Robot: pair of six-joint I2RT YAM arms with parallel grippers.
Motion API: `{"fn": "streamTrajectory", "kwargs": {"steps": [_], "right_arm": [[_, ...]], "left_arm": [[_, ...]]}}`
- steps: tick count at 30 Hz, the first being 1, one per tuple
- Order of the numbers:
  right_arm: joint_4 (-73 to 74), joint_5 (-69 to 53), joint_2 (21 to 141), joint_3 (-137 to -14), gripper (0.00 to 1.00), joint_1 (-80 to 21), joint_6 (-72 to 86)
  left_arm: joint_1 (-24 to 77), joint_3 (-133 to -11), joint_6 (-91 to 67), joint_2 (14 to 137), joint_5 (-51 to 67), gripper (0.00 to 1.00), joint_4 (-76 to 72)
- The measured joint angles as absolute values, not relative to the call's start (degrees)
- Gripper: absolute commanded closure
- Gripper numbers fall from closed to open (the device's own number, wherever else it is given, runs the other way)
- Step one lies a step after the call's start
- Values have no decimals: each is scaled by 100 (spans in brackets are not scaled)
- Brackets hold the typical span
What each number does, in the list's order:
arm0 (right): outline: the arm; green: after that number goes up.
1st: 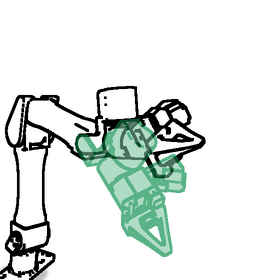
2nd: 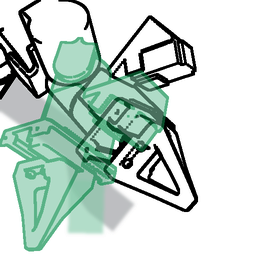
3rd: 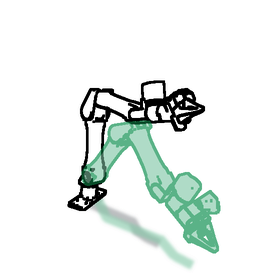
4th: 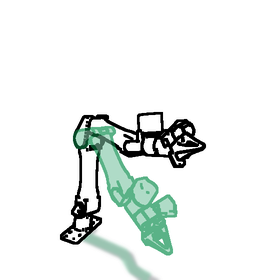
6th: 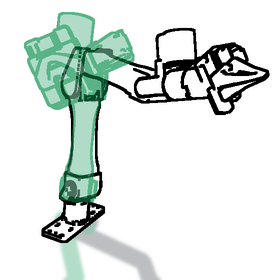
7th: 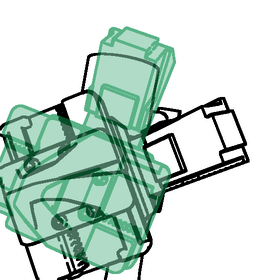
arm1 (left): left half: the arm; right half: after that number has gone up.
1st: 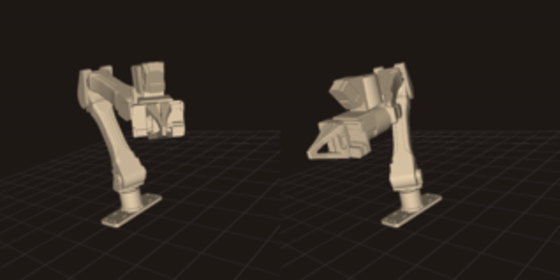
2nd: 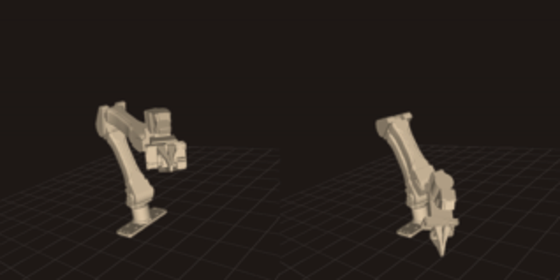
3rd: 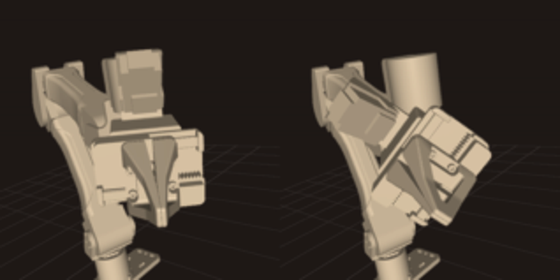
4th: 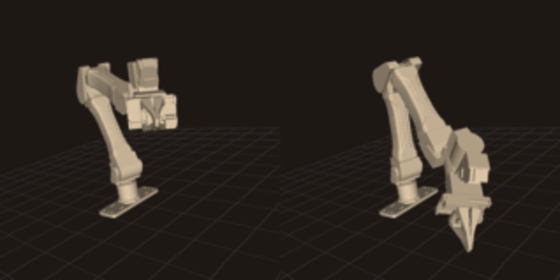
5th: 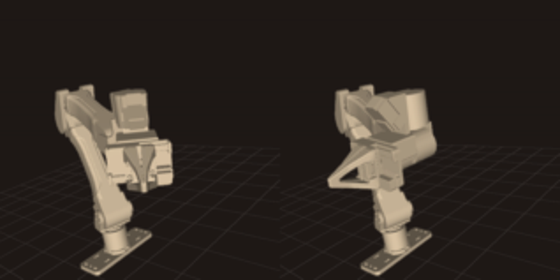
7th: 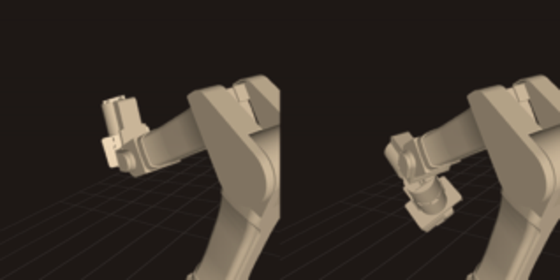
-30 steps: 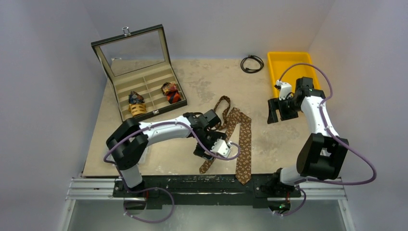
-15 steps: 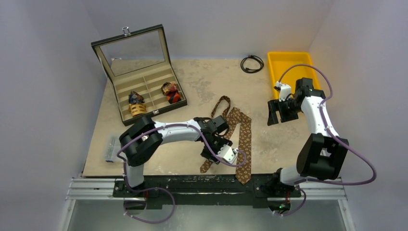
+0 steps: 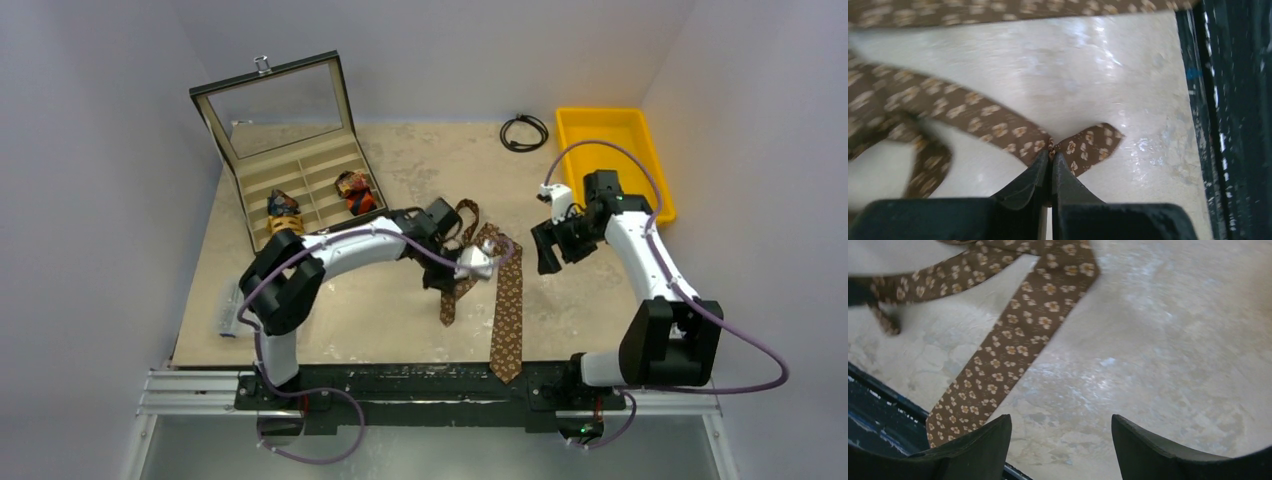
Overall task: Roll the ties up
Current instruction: Flatten out the tie at the center of the board.
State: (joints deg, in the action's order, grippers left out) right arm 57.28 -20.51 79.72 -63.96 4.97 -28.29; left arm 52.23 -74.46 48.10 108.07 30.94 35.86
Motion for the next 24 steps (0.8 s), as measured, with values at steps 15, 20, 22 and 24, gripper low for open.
{"fn": "streamTrajectory", "kwargs": {"steps": [15,20,22,24], "right_arm": [[4692,-1660,7642,-5070,28,-3378,-3741],[4560,-1466,7260,-4451,25,-4392,-4034],[4545,-1435,7059,-4198,24,-4740,-4202],[4539,-1382,6877,-3968,24,-4958,-4392]], "left_arm": [[2123,-7697,561,9561,4313,100,2856],[1800,-7387,32,9561,4307,100,2821],[1793,-7317,-99,9561,4309,100,2783],[1787,-7273,-202,9561,4309,100,2768]]}}
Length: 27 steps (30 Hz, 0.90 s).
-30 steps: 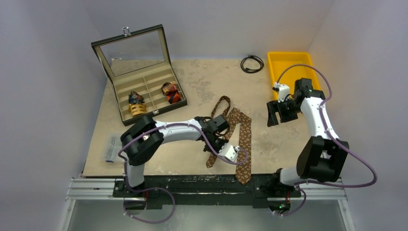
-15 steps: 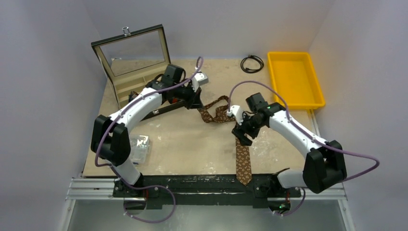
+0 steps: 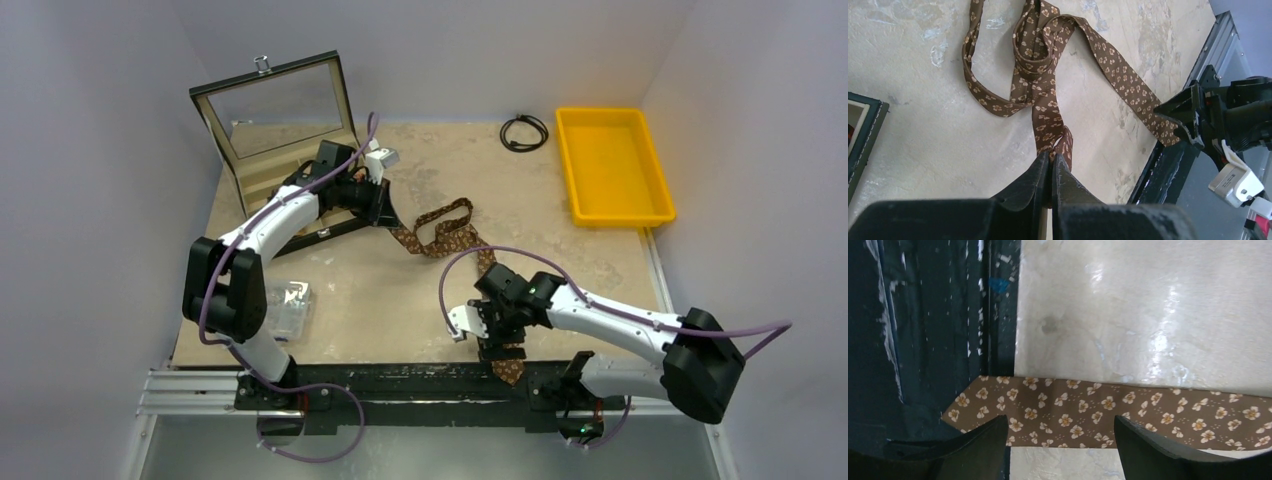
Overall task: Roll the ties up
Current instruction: Flatten out the tie at the center of the board.
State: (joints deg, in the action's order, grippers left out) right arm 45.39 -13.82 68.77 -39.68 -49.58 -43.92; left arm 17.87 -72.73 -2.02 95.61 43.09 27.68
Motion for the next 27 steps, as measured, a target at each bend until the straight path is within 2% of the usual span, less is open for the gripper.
{"fn": "streamTrajectory", "kwargs": {"steps": [3,6,7,9,11,12,16,20,27], "right_arm": [[4517,-1219,6792,-3691,26,-5153,-4716],[4412,-1031,6995,-3568,38,-5205,-4978],[4294,-950,7126,-3520,45,-5210,-5046],[4171,-843,7264,-3520,66,-5221,-5122],[4101,-810,7275,-3529,97,-5223,-5078],[4071,-781,7273,-3533,100,-5225,-5037],[3994,-698,7242,-3645,100,-5205,-4700],[4281,-884,6842,-4386,100,-4862,-4152],[4440,-1608,6573,-7183,100,-2567,-2805]], "left_arm": [[1767,-7244,-292,9561,4309,100,2738],[1756,-7242,-373,9561,4309,100,2703],[1756,-7242,-392,9561,4309,100,2694],[1747,-7240,-405,9561,4309,100,2676],[1723,-7240,-423,9555,4307,100,2670],[1704,-7240,-440,9544,4309,100,2672],[1568,-7229,-480,9406,4309,100,2727],[1354,-7266,-432,9133,4285,100,2945],[714,-8355,-134,8621,3798,100,3916]]}}
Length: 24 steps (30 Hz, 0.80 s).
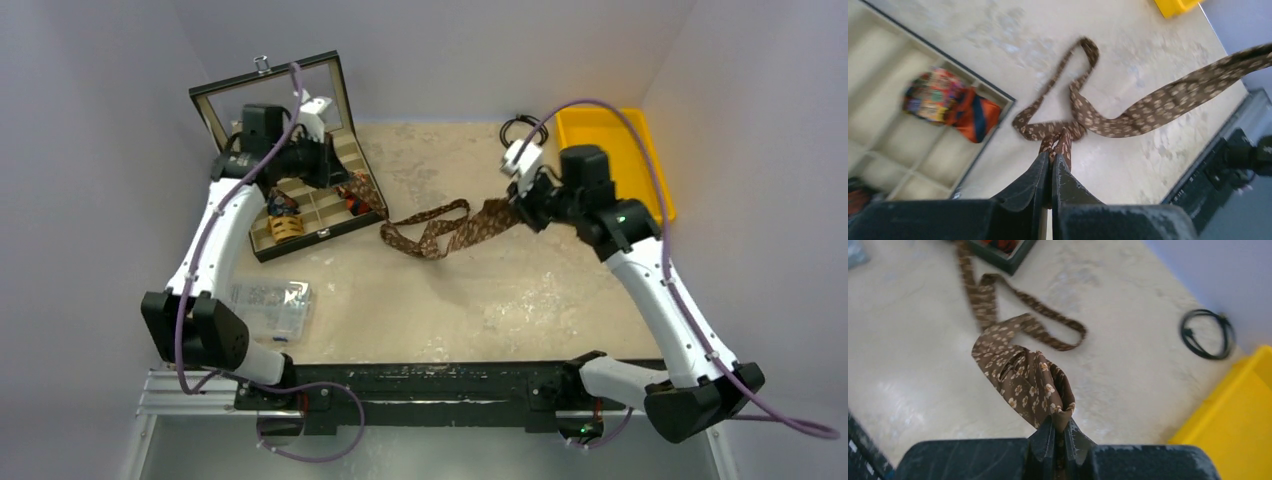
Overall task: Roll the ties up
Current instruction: Flatten out the tie at the center of the board.
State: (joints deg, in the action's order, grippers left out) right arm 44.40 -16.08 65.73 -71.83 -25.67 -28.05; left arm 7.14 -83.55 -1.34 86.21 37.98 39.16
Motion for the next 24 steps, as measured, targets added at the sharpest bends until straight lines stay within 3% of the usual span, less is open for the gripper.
{"fn": "streamTrajectory", "kwargs": {"steps": [5,15,24], "right_arm": [[4646,-1645,6563,-8125,100,-967,-1831],[5542,-934,6619,-8215,100,2147,-1398],[5837,-762,7000,-8217,100,2818,-1658]], "left_arm": [[-261,-8997,-82,7712,2965,100,4252],[-2482,-10116,-97,7190,1184,100,4606],[-3074,-10984,14,7334,534,100,4696]]}}
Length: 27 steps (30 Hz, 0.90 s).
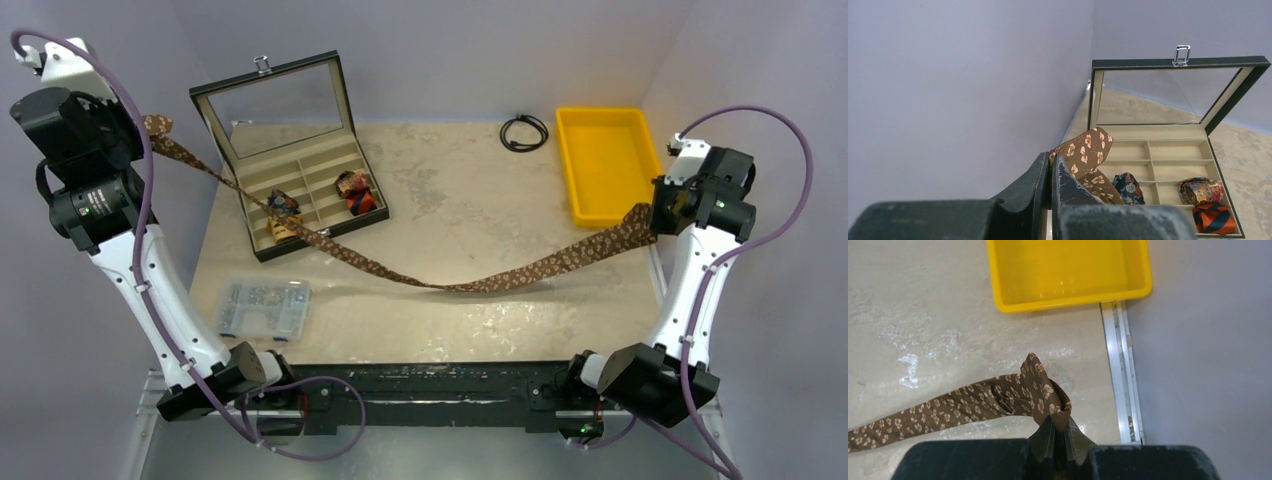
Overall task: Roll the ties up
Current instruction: Flatten out the tie at the center of the board.
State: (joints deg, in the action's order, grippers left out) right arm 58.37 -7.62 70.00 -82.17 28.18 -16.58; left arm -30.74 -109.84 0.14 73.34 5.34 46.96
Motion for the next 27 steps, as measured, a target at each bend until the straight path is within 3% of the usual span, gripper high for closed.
{"fn": "streamTrajectory", "kwargs": {"steps": [13,16,19,22,24,27], "right_arm": [[5931,-1804,6991,-6646,100,2814,-2303],[5769,-1918,7004,-6316,92,2814,-2408],[5601,-1920,7131,-6233,75,2814,-2460],[5389,-1844,7402,-6230,44,2814,-2475],[5253,-1640,7570,-6211,33,2814,-2504],[5177,-1382,7607,-6189,24,2814,-2510]], "left_arm": [[-3669,-10820,141,7255,1162,100,4204],[-3977,-10768,-215,7319,1719,100,3900],[-4128,-10755,-419,7395,2115,100,3699],[-4160,-10753,-495,7448,2502,100,3592],[-4160,-10744,-458,7448,2794,100,3581],[-4185,-10672,-316,7408,3317,100,3505]]}}
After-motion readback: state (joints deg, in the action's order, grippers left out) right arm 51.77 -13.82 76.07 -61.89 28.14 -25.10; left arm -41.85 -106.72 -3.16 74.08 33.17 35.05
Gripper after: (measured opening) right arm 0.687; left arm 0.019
